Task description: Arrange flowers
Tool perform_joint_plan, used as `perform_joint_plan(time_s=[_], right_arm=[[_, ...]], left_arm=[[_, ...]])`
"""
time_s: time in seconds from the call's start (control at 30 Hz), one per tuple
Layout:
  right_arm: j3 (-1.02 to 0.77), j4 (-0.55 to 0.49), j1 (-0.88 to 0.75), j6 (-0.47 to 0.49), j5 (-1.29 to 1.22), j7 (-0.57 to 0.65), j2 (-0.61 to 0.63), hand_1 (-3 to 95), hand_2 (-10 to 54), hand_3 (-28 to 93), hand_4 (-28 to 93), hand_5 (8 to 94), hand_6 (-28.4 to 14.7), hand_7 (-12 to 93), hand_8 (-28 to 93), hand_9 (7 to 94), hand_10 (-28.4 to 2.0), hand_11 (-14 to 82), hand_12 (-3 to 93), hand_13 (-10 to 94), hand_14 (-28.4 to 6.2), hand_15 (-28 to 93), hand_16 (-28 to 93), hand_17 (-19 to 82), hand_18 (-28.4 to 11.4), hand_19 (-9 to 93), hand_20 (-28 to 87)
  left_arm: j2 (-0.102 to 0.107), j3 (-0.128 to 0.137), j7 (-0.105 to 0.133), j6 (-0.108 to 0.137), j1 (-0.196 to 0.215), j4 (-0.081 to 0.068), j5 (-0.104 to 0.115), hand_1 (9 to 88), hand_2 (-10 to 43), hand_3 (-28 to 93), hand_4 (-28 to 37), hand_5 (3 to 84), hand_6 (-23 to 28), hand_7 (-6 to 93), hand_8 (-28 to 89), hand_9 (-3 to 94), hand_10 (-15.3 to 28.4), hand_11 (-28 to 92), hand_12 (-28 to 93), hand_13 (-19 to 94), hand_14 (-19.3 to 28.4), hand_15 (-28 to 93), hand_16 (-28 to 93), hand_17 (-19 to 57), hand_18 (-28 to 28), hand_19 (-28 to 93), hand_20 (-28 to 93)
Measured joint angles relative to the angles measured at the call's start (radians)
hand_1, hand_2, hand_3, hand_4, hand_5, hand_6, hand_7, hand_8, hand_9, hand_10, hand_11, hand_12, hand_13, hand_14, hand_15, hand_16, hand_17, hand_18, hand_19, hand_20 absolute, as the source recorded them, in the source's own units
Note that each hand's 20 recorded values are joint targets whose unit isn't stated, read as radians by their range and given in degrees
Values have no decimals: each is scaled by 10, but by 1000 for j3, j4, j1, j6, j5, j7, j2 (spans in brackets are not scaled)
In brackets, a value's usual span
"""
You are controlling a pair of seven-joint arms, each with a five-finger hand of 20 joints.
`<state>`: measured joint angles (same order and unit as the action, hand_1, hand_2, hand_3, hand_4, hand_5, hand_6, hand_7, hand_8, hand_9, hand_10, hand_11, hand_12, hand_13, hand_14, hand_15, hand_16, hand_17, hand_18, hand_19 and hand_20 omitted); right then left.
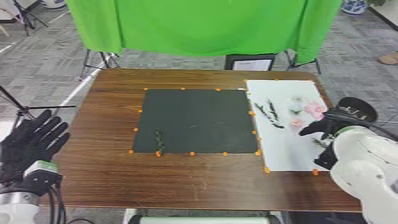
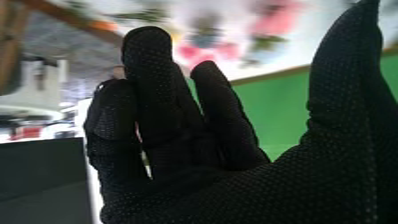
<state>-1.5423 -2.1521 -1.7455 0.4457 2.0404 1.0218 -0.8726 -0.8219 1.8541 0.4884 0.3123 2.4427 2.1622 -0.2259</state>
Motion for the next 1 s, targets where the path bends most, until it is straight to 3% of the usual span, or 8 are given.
perform_joint_plan(time_s=[0.27,0.5,0.7,0.8,1.0], right_arm=[[-89,3,-121,-27,58,29,14,340,-95,703,-262,555,-122,83,-87,538,-220,111,165,632,-157,601,213,380,-250,900,287],[-126,40,-142,-46,35,49,10,378,-95,720,-276,568,-84,109,-99,589,-178,125,161,658,-144,587,216,384,-241,892,281],[-126,104,-146,-141,28,7,4,432,-42,733,-280,629,-30,161,-126,660,-144,140,153,688,-122,557,228,385,-232,877,279],[-118,132,-146,-176,27,-9,1,501,-28,676,-282,694,-23,192,-37,721,-128,153,162,713,-112,549,248,397,-227,875,288],[-82,148,-148,-293,61,-10,1,549,-17,667,-282,748,-9,232,-3,800,-116,156,224,741,-102,546,267,410,-221,880,299]], left_arm=[[-7,2,3,0,13,5,0,266,102,750,-256,402,102,125,-78,329,171,194,133,208,168,337,-48,-85,163,369,87],[-7,1,3,0,14,4,1,266,103,750,-257,403,103,125,-78,328,171,194,133,209,169,339,-48,-85,163,369,88],[-6,-3,3,0,14,4,4,266,104,750,-257,403,103,125,-78,328,171,194,133,209,169,339,-49,-85,163,369,88],[-6,-7,3,0,14,4,7,266,104,749,-258,404,103,125,-78,328,170,194,134,209,169,339,-50,-85,163,369,88],[-5,-13,3,0,14,4,11,266,105,750,-257,404,103,125,-78,329,169,195,134,210,168,338,-49,-85,163,369,88]])
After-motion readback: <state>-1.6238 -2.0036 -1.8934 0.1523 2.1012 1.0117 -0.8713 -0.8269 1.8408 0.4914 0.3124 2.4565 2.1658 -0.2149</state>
